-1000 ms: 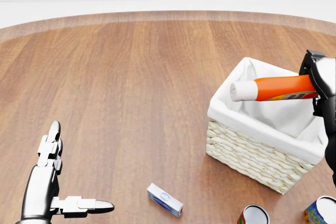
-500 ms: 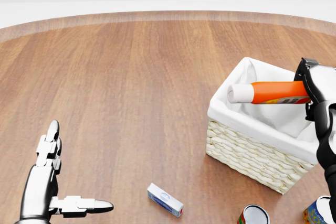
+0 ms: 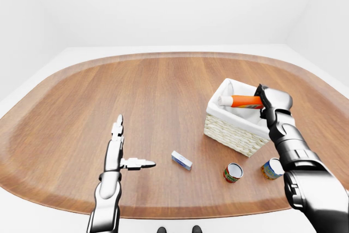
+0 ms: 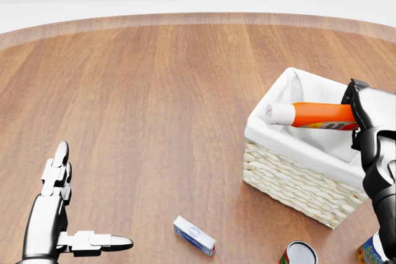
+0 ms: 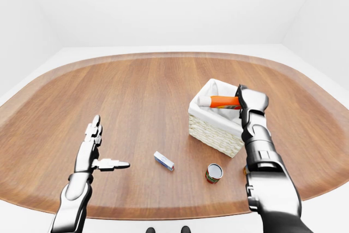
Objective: Pick up the ketchup, and put it in the basket.
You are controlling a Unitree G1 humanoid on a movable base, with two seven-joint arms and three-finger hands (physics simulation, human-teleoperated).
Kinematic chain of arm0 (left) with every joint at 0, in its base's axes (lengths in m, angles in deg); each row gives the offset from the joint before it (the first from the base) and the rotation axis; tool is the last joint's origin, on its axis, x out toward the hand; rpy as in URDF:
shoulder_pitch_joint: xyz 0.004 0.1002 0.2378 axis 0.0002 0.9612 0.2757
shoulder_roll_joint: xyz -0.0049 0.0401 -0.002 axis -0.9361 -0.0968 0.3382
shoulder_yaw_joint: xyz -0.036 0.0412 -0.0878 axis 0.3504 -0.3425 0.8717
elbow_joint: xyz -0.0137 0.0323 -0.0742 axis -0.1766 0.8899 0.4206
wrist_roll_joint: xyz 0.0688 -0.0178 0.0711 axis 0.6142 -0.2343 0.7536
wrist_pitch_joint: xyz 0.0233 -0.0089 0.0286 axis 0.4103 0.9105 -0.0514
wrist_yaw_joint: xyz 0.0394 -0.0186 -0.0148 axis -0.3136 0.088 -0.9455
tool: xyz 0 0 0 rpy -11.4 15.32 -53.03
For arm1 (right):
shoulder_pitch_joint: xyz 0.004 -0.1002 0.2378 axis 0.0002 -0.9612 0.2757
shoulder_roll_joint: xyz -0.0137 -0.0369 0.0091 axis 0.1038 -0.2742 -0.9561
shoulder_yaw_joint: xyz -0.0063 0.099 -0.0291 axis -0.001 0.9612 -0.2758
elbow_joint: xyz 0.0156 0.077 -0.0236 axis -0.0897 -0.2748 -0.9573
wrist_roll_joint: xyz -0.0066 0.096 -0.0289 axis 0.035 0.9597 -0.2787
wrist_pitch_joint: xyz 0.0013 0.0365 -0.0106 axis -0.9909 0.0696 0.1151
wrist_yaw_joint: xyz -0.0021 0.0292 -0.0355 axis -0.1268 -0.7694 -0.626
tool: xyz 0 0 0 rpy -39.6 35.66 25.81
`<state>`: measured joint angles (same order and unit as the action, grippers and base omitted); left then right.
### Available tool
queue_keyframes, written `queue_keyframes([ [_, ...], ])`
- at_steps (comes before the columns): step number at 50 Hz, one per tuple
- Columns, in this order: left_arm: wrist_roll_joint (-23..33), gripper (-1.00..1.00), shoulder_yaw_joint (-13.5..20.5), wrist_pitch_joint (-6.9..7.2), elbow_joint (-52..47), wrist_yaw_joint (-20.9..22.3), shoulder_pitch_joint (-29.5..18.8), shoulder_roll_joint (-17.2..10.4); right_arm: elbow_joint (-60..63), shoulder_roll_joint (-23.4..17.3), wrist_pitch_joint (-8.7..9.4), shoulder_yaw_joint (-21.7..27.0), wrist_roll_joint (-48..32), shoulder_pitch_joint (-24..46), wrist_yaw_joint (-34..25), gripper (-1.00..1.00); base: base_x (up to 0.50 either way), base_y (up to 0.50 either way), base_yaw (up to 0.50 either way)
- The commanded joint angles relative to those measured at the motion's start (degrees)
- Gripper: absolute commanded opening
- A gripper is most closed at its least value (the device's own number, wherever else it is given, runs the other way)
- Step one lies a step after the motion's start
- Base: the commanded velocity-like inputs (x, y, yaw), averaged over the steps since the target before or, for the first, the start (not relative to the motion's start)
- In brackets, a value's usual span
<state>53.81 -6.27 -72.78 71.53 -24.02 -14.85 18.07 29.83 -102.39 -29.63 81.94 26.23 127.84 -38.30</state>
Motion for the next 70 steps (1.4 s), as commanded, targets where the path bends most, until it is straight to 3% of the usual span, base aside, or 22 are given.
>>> queue_keyframes([
  [1, 0.13, 1.00, -0.08, 0.00, -0.38, 0.01, 0.27, 0.05, -3.65, -0.24, -0.01, -0.17, 4.73, 1.77, 7.20, -1.00, 0.00, 0.00, 0.00],
  [33, 0.05, 1.00, 0.11, 0.00, -0.67, 0.21, 0.50, 0.10, -13.96, 0.46, -0.01, -2.33, 4.44, 8.19, 11.93, -1.00, 0.00, 0.00, 0.00],
  [70, -0.03, 1.00, 0.32, 0.00, 0.19, 0.01, 0.02, -0.10, -18.44, 2.12, -0.01, -2.21, 4.87, 8.79, 14.72, -1.00, 0.00, 0.00, 0.00],
])
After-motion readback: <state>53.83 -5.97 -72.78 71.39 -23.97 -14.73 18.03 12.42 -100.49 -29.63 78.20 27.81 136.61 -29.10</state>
